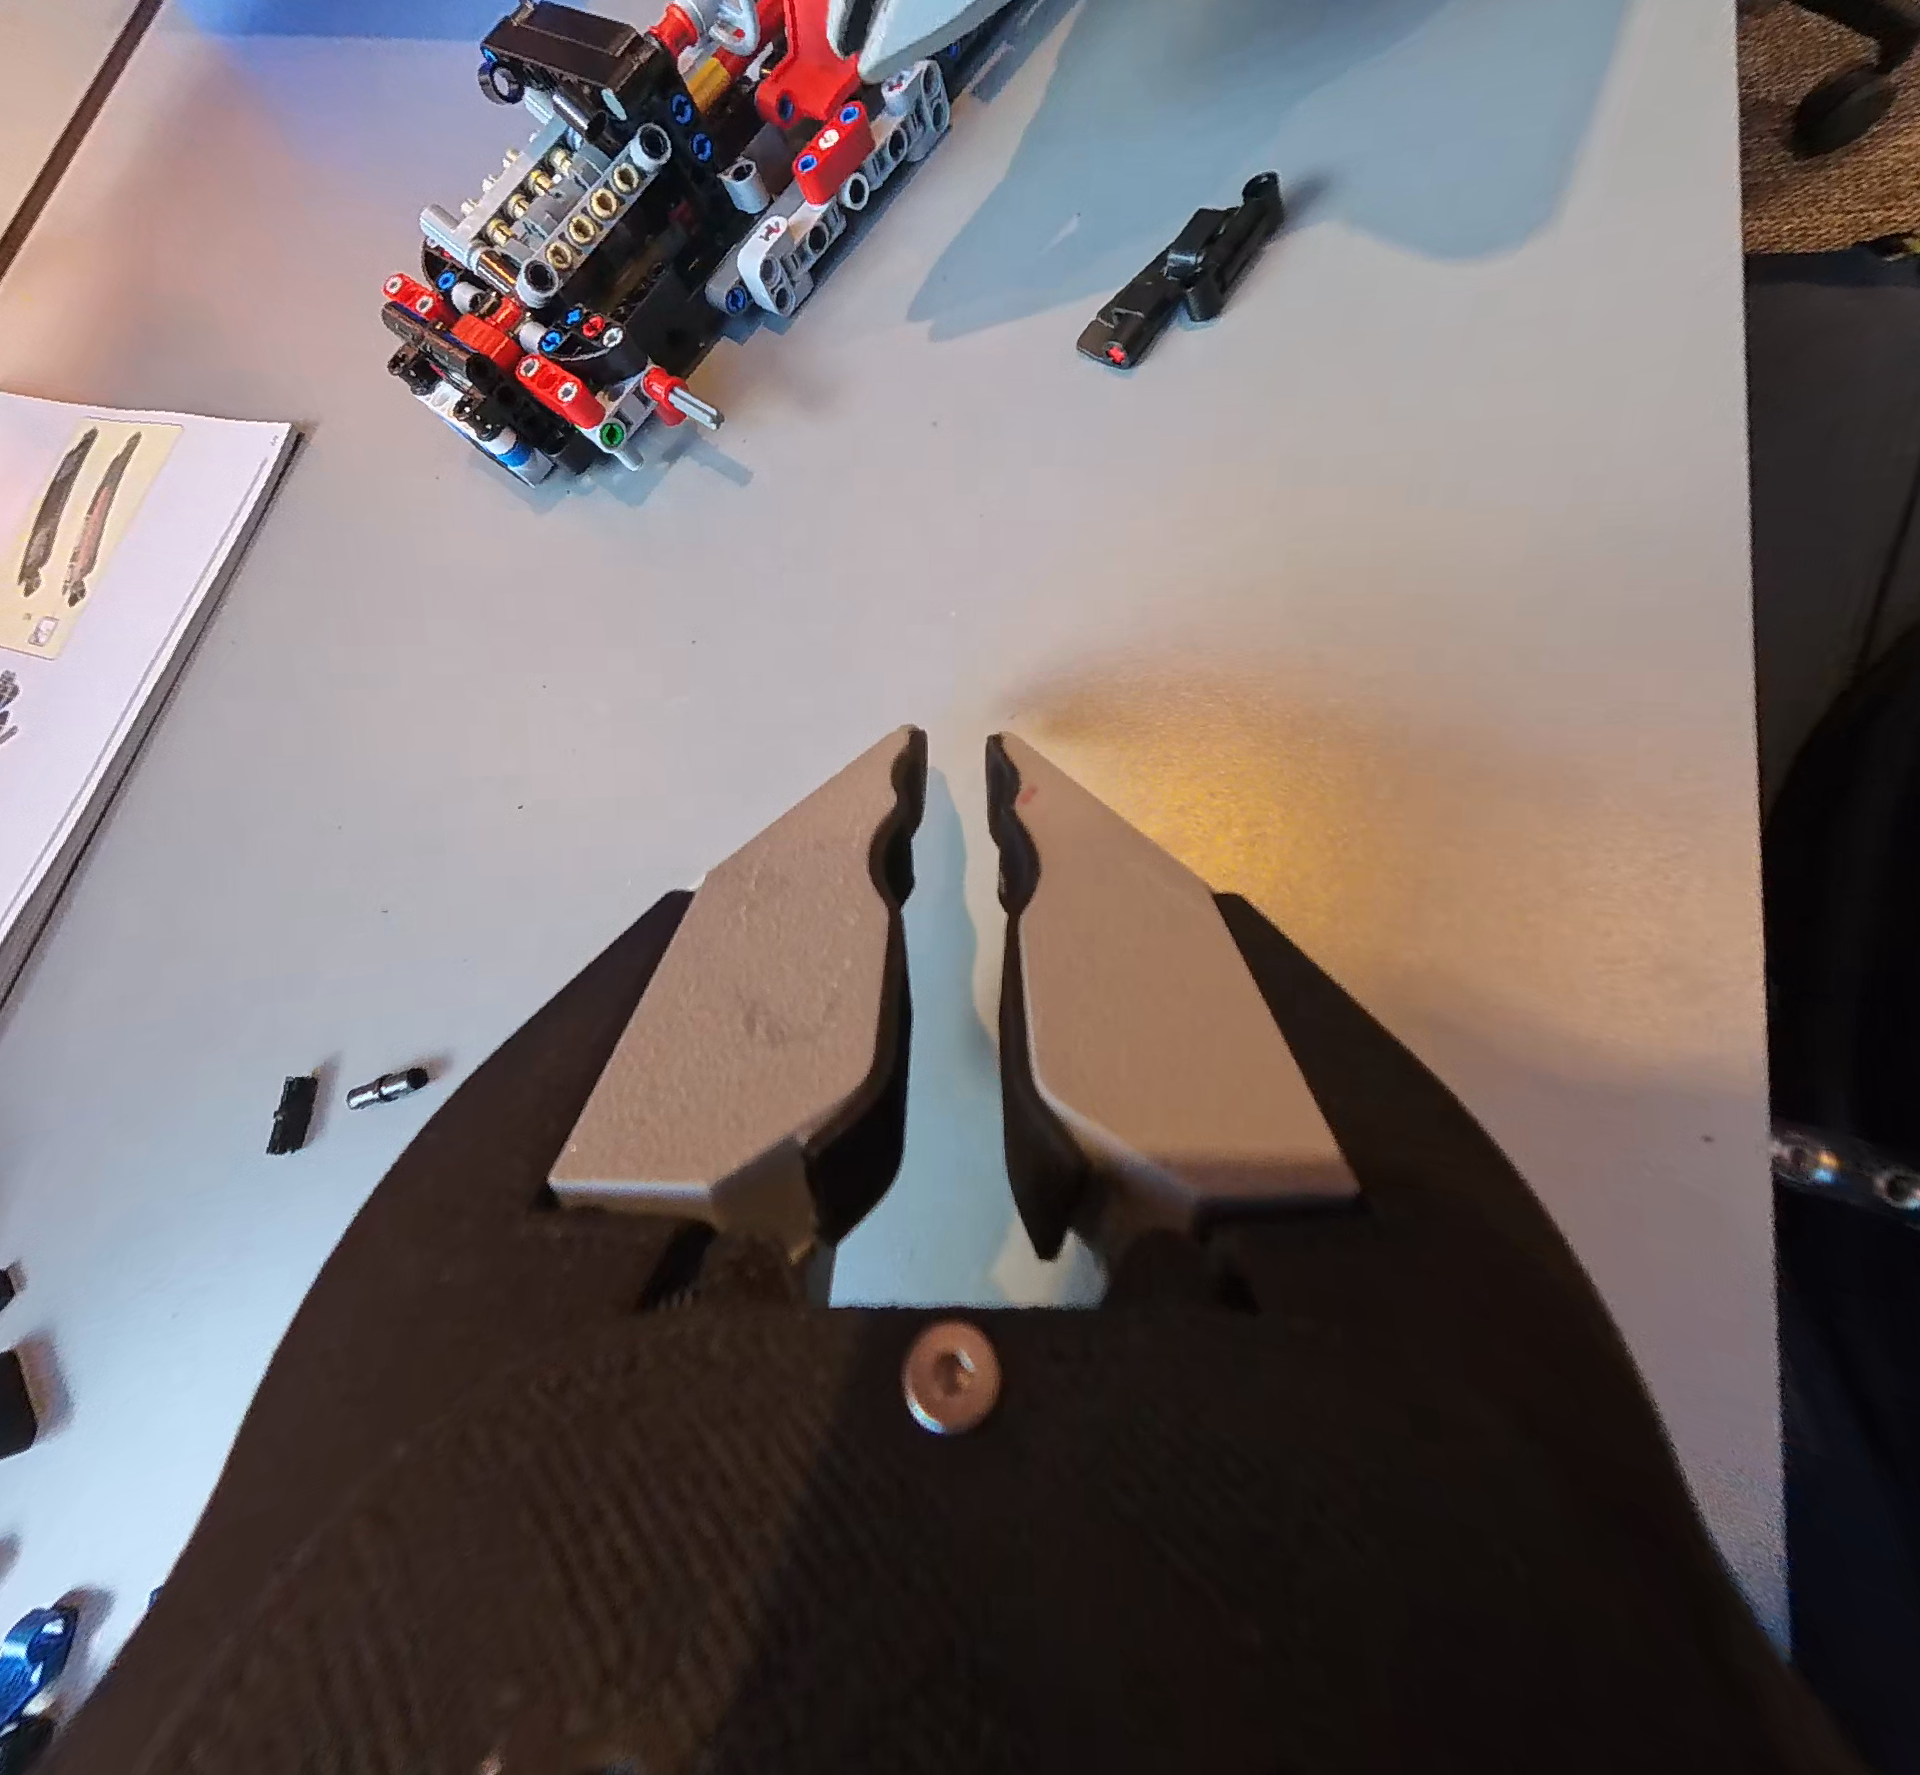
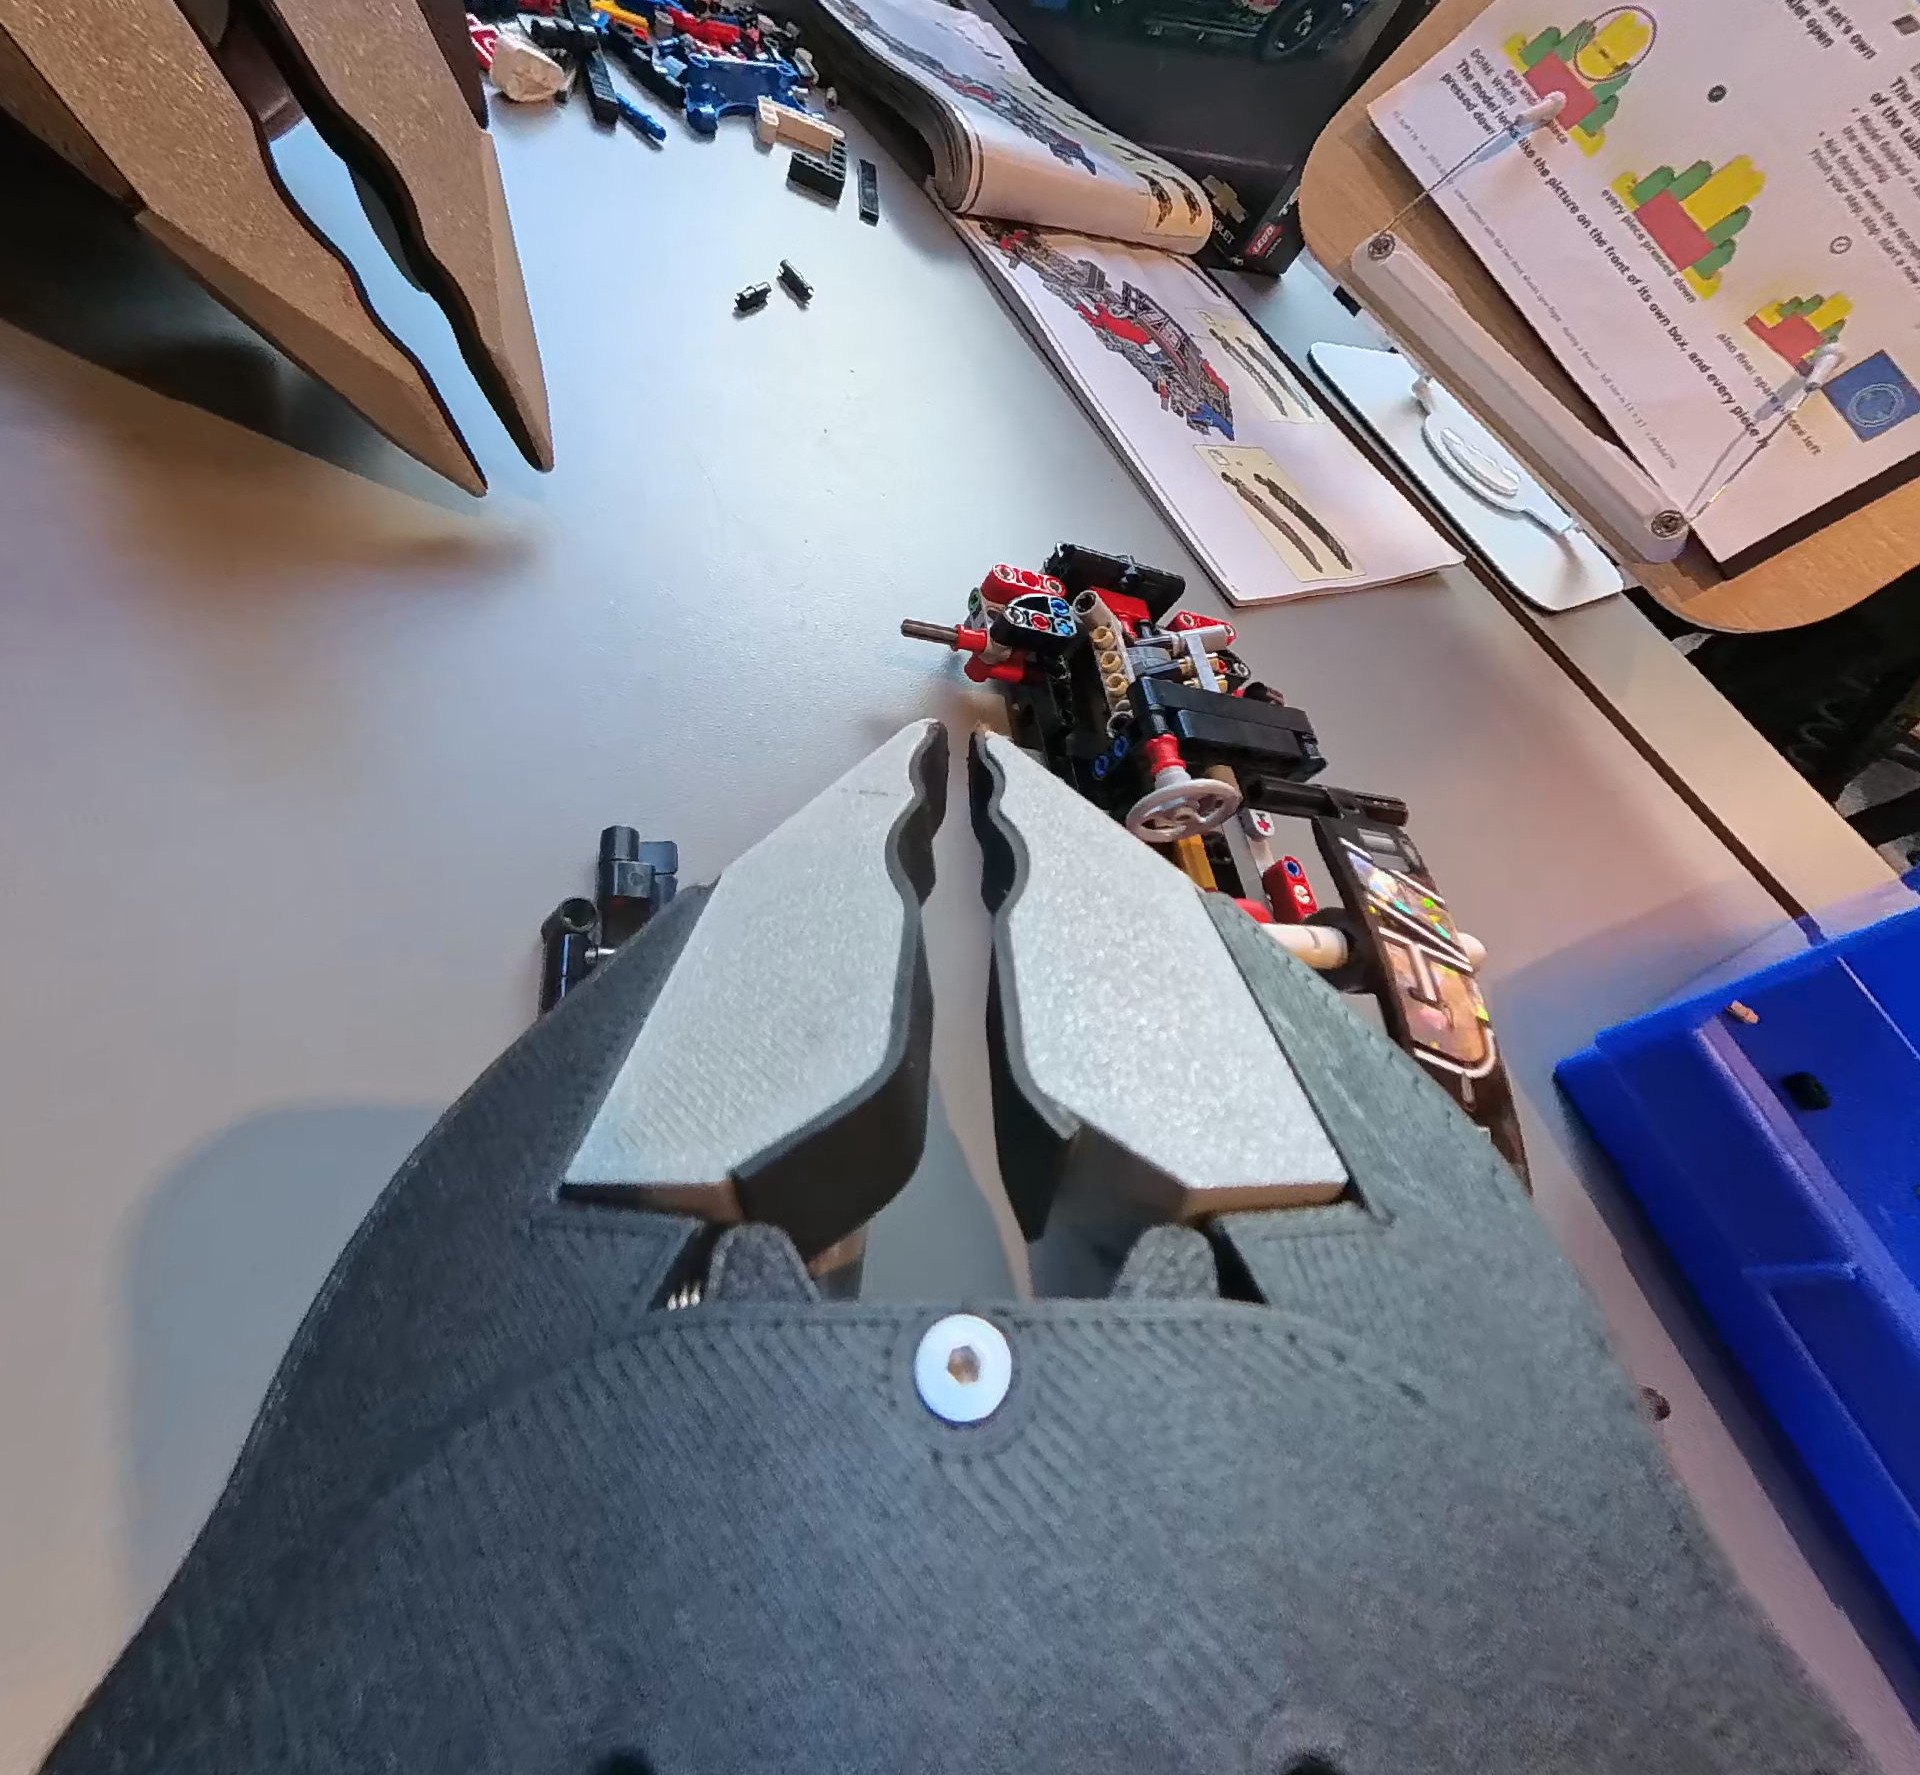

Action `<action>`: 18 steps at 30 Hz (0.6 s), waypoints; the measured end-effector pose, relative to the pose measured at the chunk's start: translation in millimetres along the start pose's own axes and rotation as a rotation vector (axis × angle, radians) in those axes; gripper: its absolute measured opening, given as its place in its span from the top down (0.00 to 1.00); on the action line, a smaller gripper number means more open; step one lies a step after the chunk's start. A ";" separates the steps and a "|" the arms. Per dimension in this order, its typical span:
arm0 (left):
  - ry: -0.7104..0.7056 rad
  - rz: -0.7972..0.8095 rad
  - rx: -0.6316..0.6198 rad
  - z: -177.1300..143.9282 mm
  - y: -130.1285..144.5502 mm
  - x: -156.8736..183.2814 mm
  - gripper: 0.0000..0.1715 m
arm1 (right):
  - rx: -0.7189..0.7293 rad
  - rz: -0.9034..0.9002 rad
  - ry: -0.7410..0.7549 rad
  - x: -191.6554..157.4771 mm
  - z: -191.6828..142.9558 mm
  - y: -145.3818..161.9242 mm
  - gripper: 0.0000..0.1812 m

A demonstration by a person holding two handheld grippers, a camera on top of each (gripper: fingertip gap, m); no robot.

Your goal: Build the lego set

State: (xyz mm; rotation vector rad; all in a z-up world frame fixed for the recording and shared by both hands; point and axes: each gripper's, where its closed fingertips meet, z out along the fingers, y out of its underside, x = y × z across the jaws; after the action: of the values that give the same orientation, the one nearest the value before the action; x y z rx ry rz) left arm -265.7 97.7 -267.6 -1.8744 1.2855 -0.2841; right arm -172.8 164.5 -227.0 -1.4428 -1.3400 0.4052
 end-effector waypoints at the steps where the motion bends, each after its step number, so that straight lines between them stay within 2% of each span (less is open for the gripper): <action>1: -0.001 0.002 -0.002 0.2 0.3 0.1 0.95 | -0.002 -0.003 -0.001 -0.4 0.3 0.3 1.00; 11: -0.027 0.026 -0.038 4.0 3.8 -0.7 0.96 | -0.004 -0.008 -0.001 -1.2 0.8 0.4 1.00; 15: -0.089 -0.018 -0.032 5.6 0.8 -14.5 0.96 | -0.001 -0.007 -0.002 -1.3 0.4 0.0 1.00; 18: -0.136 -0.042 0.009 4.8 -11.2 -32.1 0.94 | 0.001 -0.008 -0.002 -1.4 0.3 -0.3 1.00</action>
State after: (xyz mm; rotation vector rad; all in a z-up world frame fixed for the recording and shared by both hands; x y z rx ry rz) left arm -269.8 129.1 -254.3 -1.8811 1.1531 -0.1804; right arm -173.6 163.4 -227.5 -1.4359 -1.3466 0.4018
